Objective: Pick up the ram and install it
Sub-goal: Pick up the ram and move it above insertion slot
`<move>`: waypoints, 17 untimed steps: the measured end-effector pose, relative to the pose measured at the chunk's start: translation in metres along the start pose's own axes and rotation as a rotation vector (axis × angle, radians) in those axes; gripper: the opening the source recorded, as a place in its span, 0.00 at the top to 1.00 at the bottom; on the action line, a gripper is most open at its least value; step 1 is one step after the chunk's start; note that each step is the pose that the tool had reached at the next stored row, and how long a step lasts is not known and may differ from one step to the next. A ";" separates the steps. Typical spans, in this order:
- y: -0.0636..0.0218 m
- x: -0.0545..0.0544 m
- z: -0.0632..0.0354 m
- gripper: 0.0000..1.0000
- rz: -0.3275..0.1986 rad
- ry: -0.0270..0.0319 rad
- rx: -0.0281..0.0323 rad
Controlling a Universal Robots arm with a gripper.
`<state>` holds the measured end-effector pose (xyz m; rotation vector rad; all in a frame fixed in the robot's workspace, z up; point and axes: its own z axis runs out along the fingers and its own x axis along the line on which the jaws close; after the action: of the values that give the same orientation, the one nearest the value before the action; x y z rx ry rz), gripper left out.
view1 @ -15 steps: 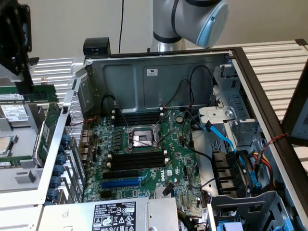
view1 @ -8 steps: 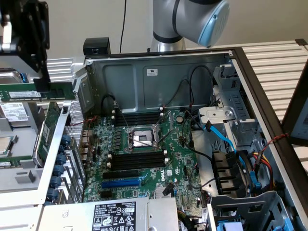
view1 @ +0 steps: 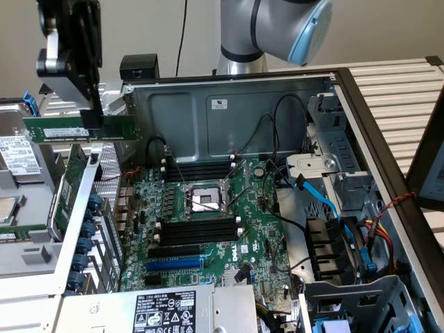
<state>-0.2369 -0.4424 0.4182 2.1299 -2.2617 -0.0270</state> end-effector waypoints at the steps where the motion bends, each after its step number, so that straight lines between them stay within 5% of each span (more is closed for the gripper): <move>1: -0.0045 0.000 0.0000 0.87 0.000 0.0000 -0.0001; 12: -0.0539 -0.014 0.0019 0.87 0.000 0.0003 -0.0001; 17: -0.0746 -0.025 0.0061 0.87 0.000 0.0078 0.0004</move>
<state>-0.1613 -0.4218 0.4090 2.1261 -2.2579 -0.0183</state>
